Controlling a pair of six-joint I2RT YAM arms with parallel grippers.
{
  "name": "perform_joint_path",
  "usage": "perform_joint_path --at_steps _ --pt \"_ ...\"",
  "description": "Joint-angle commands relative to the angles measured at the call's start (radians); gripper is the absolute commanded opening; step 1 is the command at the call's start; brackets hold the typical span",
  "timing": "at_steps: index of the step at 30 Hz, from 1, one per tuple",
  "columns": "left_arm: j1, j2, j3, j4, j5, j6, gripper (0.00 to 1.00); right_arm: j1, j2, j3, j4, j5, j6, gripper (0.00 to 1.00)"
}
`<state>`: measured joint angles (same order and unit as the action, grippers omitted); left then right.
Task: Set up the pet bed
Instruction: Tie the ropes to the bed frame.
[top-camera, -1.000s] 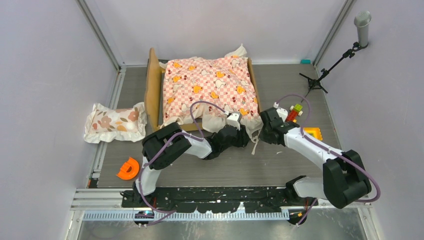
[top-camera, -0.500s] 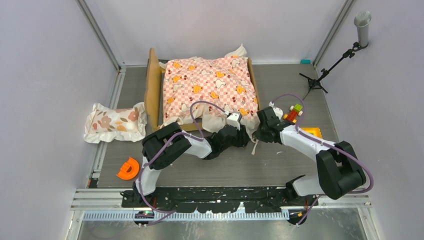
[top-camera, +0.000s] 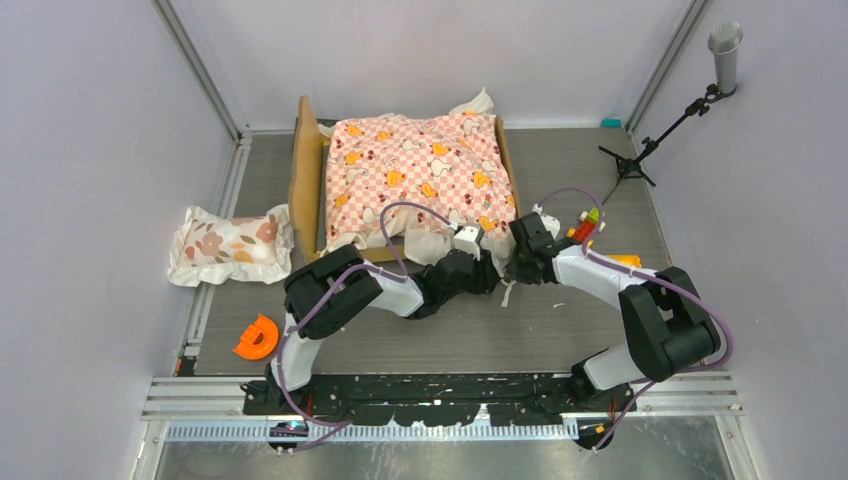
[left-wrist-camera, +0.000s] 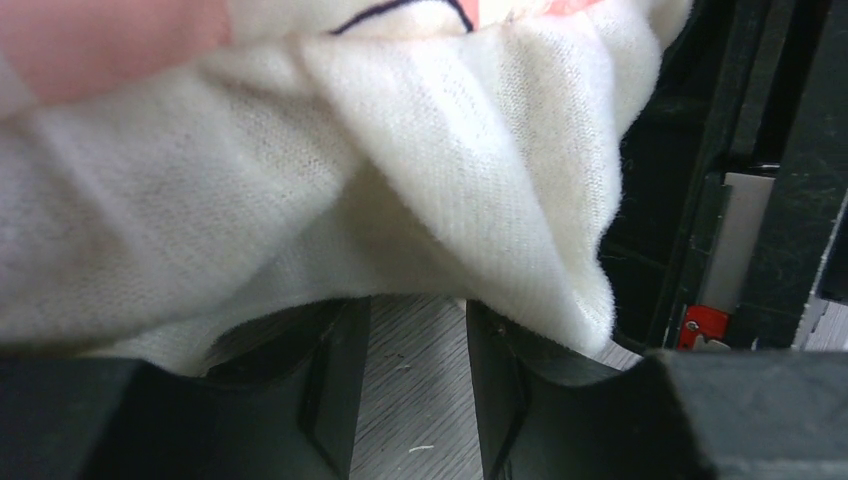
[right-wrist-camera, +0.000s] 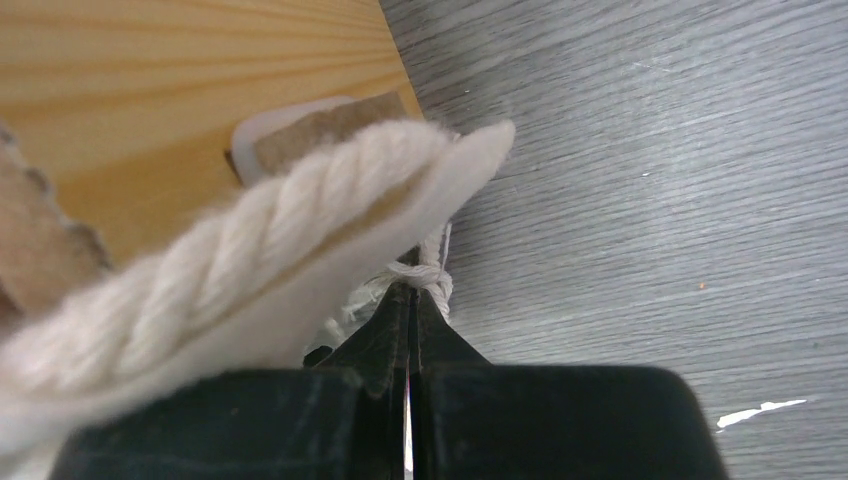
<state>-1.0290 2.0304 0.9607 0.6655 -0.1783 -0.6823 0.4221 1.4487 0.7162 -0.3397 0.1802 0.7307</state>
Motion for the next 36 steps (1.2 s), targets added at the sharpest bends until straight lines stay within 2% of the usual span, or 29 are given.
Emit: perform_joint_path --at_steps 1,10,20,27,36 --pt "-0.001 0.021 -0.026 -0.124 0.052 -0.002 0.43 -0.004 0.017 0.031 0.038 -0.004 -0.015 0.01" --pt "-0.002 0.038 -0.022 -0.072 0.098 0.003 0.45 -0.005 0.017 0.022 0.044 -0.004 -0.017 0.01" --pt "0.004 -0.021 -0.107 -0.032 0.040 -0.026 0.44 -0.005 0.018 0.017 0.050 -0.007 -0.017 0.01" --pt "0.034 0.018 -0.044 -0.017 0.080 -0.075 0.44 -0.006 0.016 0.007 0.056 -0.011 -0.014 0.01" --pt "0.043 0.064 0.006 -0.027 0.014 -0.137 0.43 -0.006 0.012 -0.009 0.075 -0.030 -0.007 0.01"
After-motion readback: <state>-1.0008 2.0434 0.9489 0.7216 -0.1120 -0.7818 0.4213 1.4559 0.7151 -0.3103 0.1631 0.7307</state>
